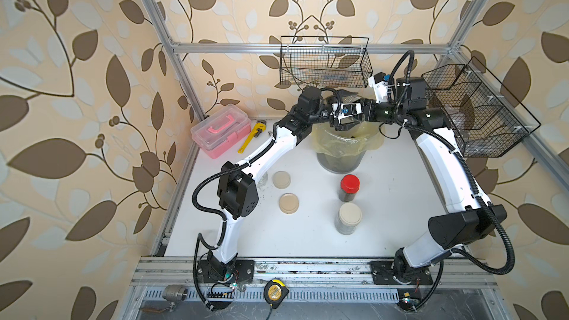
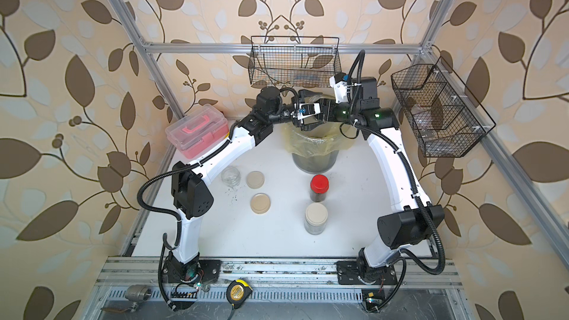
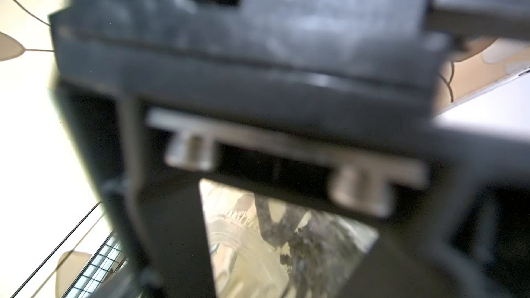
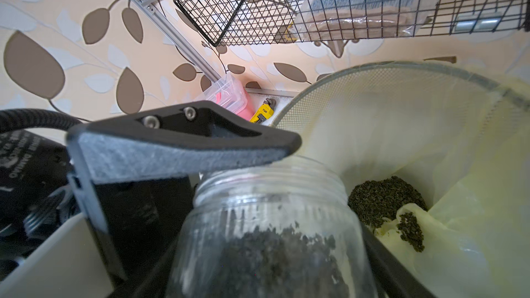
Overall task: Empty moldy tea leaves from jars
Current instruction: Pour the moldy tea leaves from the jar into the trash bin.
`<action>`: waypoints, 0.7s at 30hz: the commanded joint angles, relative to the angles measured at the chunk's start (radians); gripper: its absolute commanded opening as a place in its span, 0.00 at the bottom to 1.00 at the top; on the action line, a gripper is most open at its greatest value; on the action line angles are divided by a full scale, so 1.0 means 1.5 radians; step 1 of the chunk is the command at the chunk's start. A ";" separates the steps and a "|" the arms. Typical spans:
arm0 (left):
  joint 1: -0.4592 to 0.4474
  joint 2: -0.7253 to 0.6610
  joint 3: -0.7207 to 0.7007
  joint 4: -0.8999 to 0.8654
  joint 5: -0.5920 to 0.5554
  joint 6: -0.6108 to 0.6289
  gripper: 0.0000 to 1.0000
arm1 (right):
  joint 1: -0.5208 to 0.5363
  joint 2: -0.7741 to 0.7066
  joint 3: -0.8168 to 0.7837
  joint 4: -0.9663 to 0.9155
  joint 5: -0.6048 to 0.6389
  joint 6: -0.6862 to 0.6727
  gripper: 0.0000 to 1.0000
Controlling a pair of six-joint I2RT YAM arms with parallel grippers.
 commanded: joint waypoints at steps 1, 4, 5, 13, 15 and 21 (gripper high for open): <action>0.003 0.008 0.003 0.083 -0.057 -0.071 0.78 | 0.003 -0.031 -0.019 0.035 -0.021 0.023 0.31; 0.002 0.016 0.007 0.099 -0.073 -0.096 0.73 | 0.004 -0.035 -0.033 0.051 -0.019 0.038 0.31; 0.001 0.019 0.009 0.106 -0.082 -0.106 0.72 | 0.003 -0.037 -0.040 0.061 -0.021 0.044 0.31; -0.005 0.034 0.030 0.143 -0.171 -0.233 0.57 | 0.007 -0.054 -0.109 0.170 -0.038 0.117 0.29; -0.007 0.036 0.034 0.139 -0.184 -0.247 0.56 | 0.009 -0.051 -0.110 0.171 -0.032 0.119 0.28; -0.014 0.018 -0.002 0.123 -0.187 -0.193 0.82 | 0.004 -0.042 -0.084 0.112 0.019 0.073 0.26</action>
